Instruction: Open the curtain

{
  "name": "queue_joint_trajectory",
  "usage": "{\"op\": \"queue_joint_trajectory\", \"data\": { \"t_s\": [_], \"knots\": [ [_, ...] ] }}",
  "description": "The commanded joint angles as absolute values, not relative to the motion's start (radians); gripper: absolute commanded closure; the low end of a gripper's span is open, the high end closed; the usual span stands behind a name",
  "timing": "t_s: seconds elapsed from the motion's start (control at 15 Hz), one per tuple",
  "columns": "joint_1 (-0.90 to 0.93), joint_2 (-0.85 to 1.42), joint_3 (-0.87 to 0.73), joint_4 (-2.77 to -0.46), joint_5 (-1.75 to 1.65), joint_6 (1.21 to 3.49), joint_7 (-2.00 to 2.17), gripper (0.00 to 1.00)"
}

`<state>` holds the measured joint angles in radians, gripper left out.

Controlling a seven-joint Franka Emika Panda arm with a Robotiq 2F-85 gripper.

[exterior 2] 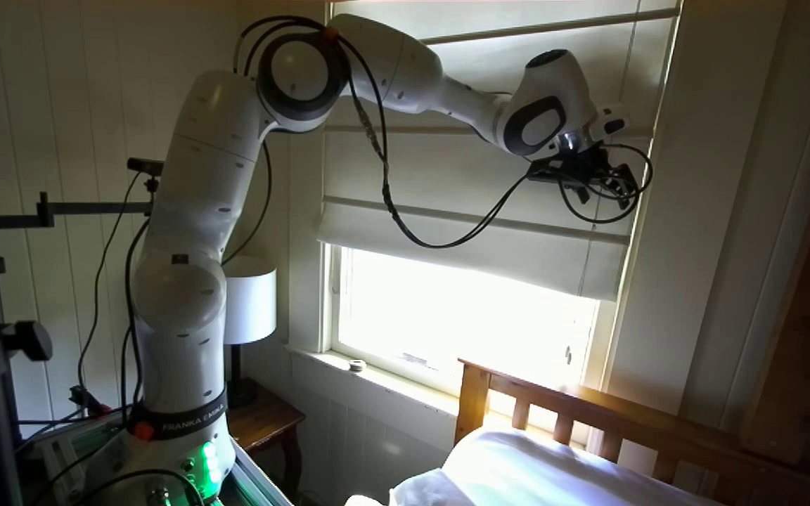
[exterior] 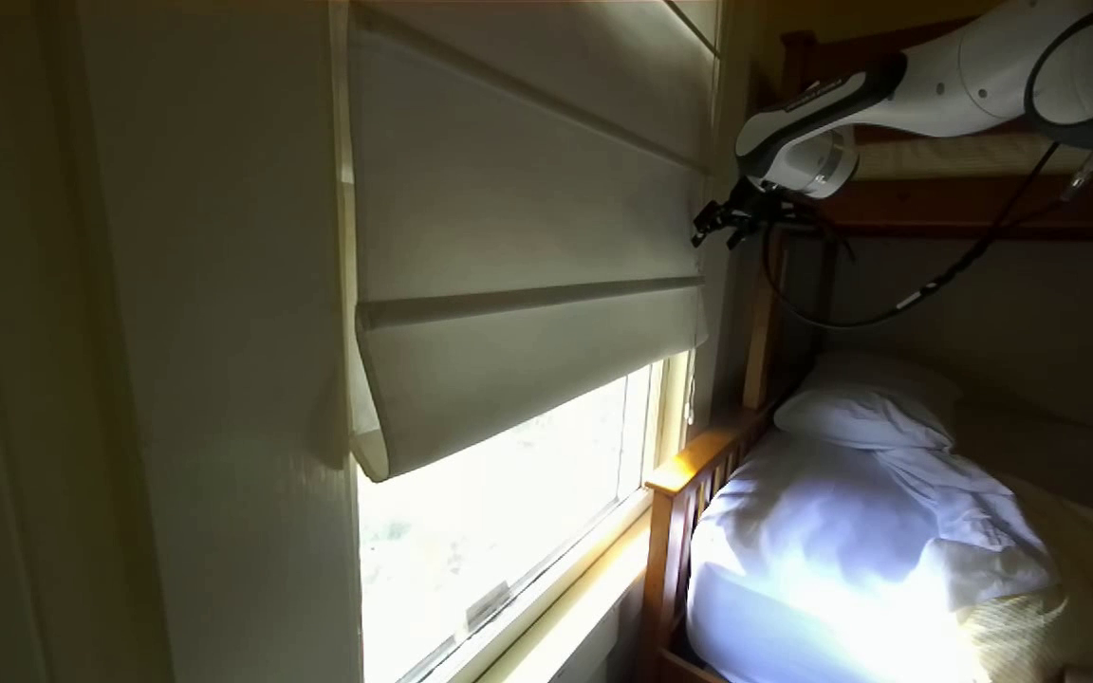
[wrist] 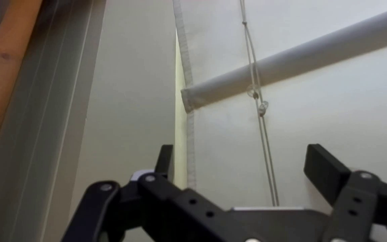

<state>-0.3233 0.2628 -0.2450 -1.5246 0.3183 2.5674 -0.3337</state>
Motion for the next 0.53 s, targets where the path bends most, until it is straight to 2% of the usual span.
{"op": "queue_joint_trajectory", "data": {
  "t_s": [0.0, 0.2, 0.47],
  "knots": [
    [-0.376, 0.256, -0.173, -1.542, 0.376, 2.612, -0.433, 0.0],
    [-0.427, 0.252, -0.095, -1.539, 0.489, 2.602, -0.624, 0.0],
    [-0.443, 0.251, -0.091, -1.558, 0.535, 2.601, -0.694, 0.0]
  ]
}}
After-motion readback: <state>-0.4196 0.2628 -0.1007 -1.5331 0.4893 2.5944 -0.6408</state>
